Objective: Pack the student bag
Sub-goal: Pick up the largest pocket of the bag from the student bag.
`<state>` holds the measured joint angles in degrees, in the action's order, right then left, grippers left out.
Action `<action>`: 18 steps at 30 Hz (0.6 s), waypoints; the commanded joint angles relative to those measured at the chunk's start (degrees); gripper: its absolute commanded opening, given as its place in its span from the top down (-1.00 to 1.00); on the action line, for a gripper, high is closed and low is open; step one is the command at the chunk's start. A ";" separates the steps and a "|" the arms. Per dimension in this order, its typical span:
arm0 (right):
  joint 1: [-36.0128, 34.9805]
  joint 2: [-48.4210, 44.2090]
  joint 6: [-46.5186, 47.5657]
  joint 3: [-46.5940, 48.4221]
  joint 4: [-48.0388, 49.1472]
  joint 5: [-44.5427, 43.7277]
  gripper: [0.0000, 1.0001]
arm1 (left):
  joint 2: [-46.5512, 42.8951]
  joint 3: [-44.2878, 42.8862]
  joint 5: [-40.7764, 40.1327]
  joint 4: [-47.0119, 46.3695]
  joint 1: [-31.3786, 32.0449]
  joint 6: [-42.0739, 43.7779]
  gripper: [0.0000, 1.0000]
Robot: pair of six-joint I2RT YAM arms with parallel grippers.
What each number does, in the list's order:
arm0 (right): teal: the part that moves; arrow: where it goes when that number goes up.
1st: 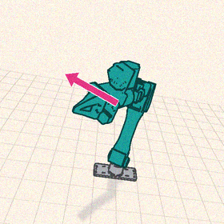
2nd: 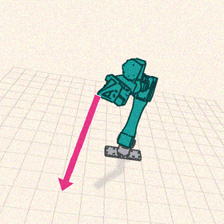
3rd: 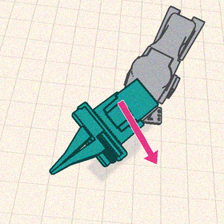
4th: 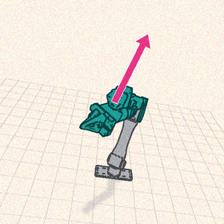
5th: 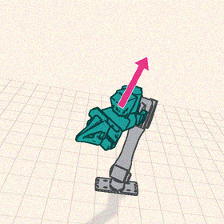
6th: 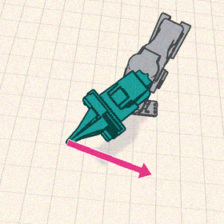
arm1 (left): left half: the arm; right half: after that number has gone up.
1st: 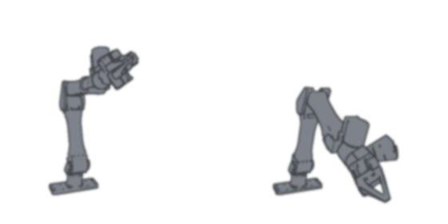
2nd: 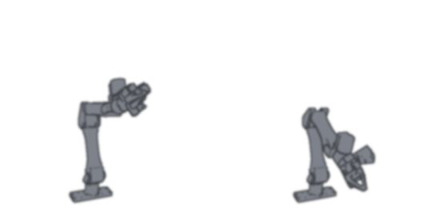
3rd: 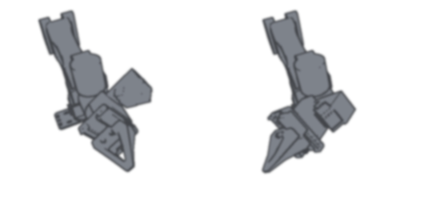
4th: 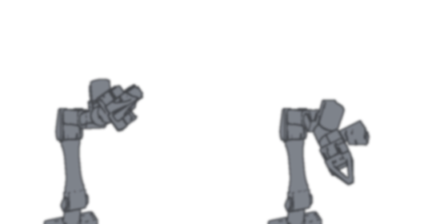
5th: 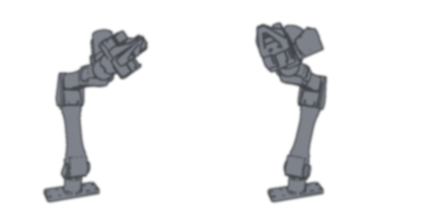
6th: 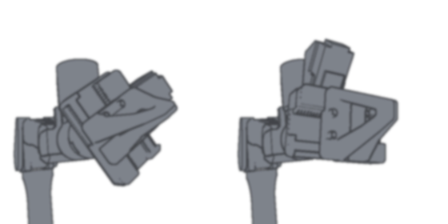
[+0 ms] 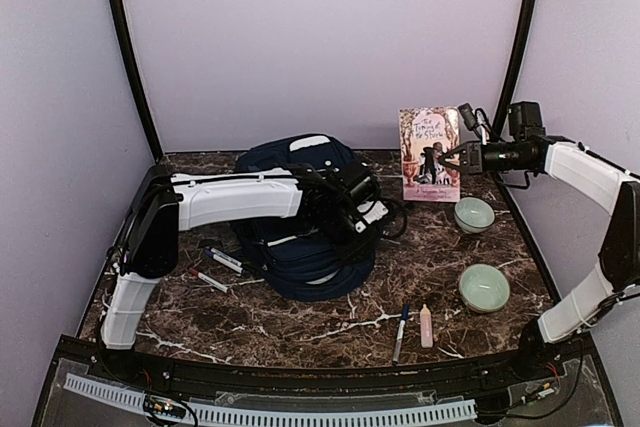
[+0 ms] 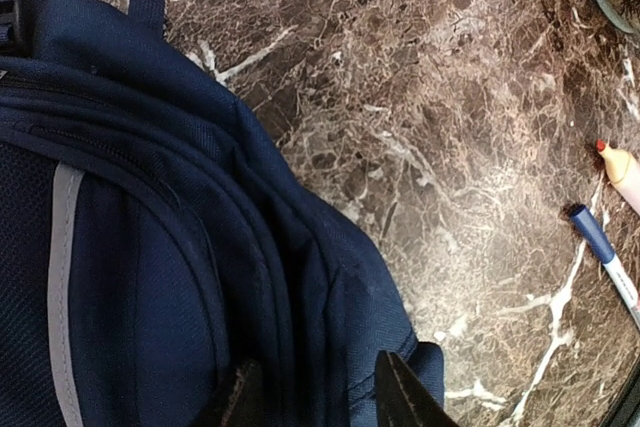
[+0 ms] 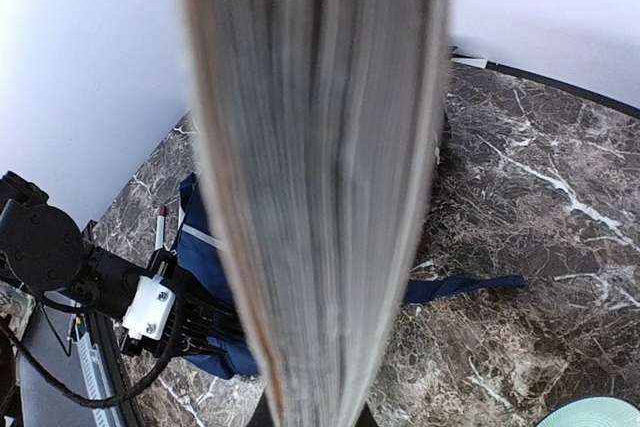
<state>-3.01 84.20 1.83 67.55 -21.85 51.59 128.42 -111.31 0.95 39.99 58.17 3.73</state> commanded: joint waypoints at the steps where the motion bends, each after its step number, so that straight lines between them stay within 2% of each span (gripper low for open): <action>1: -0.05 -1.12 -1.04 0.21 3.46 0.56 1.00 | 0.36 -1.20 -3.95 2.74 0.61 0.76 0.22; 9: -0.01 -0.02 -2.35 0.09 4.34 1.84 1.00 | 1.62 -1.32 -7.61 2.71 1.74 2.32 0.24; 15: 0.00 0.00 -2.48 0.23 4.02 1.49 1.00 | 1.83 -1.93 -12.23 3.35 1.86 1.95 0.58; 18: 0.22 0.15 -1.91 2.48 1.44 0.38 1.00 | 1.50 -4.24 -13.95 4.39 1.94 1.91 0.82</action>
<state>-3.01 84.23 -0.30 67.55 -19.86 52.03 130.37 -112.38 -9.02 41.41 59.81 5.41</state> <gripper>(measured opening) 0.035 0.143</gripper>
